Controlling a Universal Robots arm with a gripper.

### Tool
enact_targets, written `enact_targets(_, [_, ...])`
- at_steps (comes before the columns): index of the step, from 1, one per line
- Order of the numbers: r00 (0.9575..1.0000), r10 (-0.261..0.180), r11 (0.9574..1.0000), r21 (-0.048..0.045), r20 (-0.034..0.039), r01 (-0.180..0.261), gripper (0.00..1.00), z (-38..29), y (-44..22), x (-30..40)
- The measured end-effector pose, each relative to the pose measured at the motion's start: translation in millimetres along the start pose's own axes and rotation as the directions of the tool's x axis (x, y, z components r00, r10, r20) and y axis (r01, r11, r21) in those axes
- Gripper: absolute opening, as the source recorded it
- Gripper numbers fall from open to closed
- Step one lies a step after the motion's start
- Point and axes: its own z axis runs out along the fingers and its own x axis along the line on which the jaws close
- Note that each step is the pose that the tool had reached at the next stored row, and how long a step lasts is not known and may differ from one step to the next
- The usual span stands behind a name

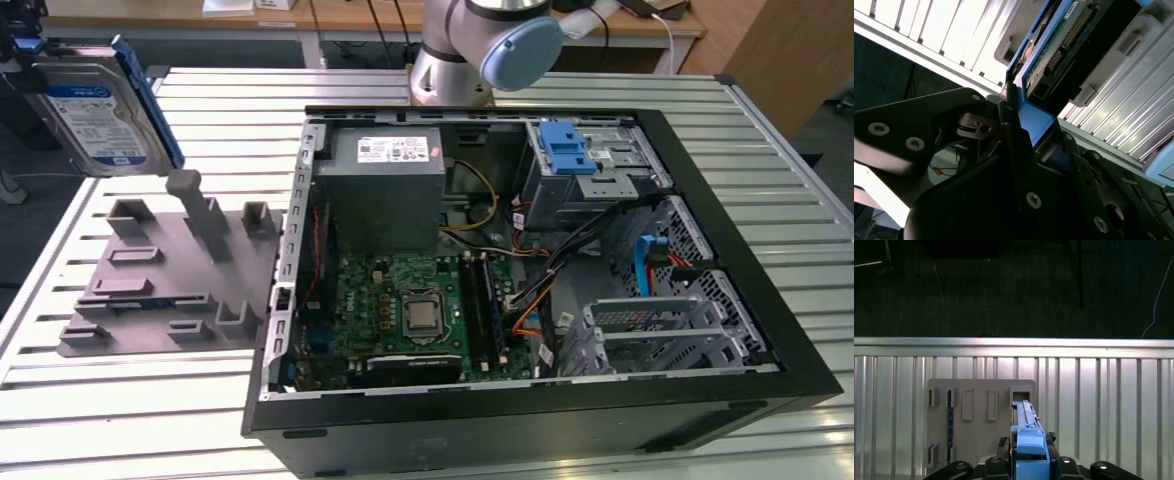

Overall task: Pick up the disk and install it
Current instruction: 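Pick up the disk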

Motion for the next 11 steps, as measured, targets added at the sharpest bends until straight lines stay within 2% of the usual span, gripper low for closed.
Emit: enact_targets(11, [1.0,0.0,1.0,-0.0002,0.0,0.0,0.36,-14.7,0.1,0.0])
